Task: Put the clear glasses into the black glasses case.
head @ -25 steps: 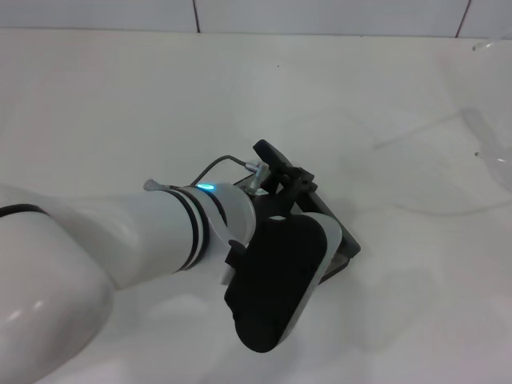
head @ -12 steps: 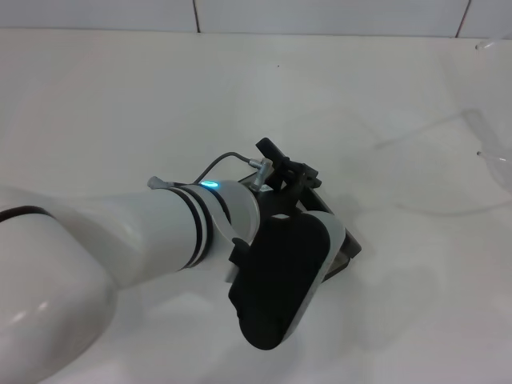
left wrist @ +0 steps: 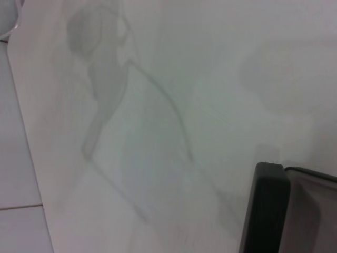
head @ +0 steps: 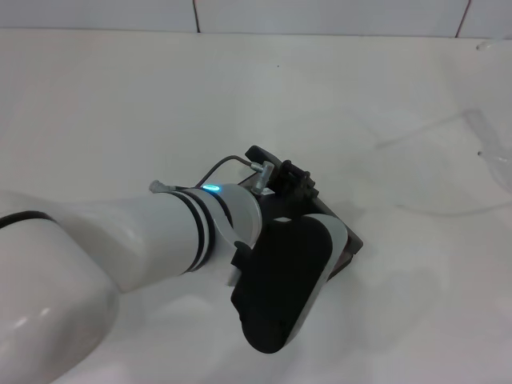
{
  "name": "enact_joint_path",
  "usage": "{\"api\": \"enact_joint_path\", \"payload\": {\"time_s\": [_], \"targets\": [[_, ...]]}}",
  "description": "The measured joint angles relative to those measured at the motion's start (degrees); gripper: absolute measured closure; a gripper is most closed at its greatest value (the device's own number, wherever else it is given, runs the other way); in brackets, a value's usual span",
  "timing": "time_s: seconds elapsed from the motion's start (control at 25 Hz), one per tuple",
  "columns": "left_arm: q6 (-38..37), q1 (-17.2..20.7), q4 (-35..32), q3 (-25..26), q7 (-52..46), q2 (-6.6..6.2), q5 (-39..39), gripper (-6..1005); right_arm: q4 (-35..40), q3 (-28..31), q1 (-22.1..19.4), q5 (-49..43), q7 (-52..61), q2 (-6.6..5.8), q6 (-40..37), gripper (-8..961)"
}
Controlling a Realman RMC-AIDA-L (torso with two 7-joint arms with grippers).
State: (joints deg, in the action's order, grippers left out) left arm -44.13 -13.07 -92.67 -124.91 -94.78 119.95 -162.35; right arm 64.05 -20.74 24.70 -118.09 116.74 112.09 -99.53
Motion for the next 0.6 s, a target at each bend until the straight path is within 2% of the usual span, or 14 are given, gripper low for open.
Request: {"api": "enact_joint_path", "payload": {"time_s": [0.08, 0.24, 0.6], "targets": [[-0.12, 0.13, -0.4, 0.03, -1.13, 0.01, 0.0, 795, -0.6, 0.0, 0.0, 0.32, -0.1, -0.2, 0.0, 835], [-0.85, 0.25, -2.26, 0.24, -6.7, 0.11, 0.02, 796, -1.59, 0.0, -0.06, 1.15, -0.25, -0.55, -0.1, 835], [-1.71, -0.64, -4.0, 0.07, -18.97, 0.34, 0.03, 887, -1.73, 0.0, -0.24, 1.44, -0.28, -0.72, -0.34, 835]]}}
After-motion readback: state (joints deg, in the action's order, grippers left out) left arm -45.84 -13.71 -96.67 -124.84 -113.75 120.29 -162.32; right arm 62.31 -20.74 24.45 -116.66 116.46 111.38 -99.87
